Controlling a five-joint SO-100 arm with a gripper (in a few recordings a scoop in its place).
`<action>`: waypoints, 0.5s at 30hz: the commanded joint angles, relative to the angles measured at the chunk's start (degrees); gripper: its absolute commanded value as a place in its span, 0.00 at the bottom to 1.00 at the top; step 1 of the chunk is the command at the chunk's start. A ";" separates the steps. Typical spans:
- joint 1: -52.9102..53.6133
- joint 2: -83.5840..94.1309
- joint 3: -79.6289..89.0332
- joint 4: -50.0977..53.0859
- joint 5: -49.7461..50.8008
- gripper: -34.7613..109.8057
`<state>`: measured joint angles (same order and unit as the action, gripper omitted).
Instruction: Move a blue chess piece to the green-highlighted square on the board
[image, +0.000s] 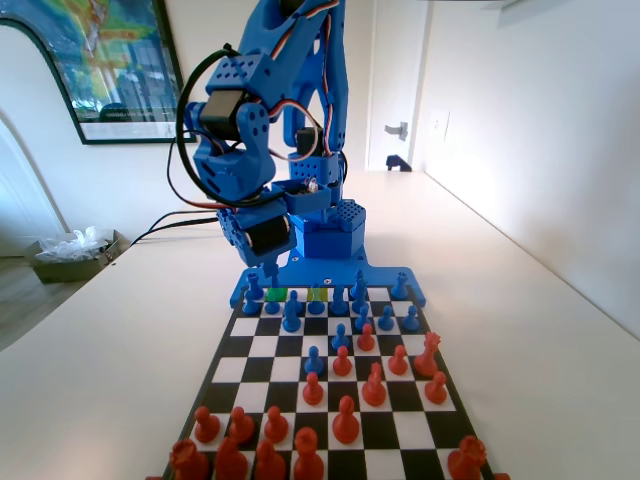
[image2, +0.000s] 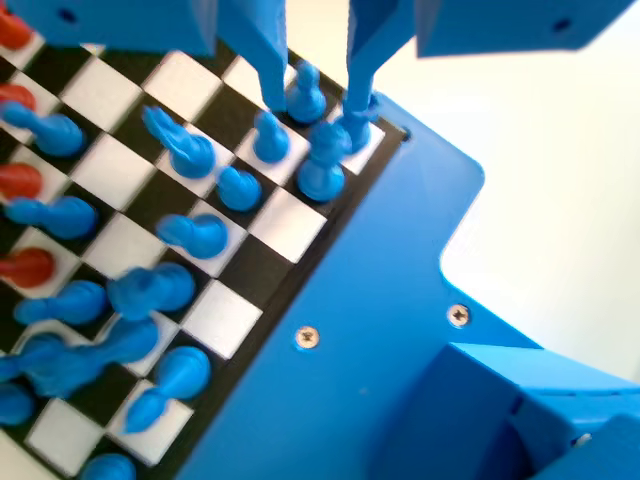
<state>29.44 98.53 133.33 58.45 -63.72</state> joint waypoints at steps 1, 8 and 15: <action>-1.49 1.93 -4.75 3.69 1.41 0.30; -0.09 7.56 -8.00 12.13 -1.23 0.30; 5.36 11.34 -10.72 17.84 -12.48 0.29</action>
<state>32.43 105.47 126.74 73.48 -71.63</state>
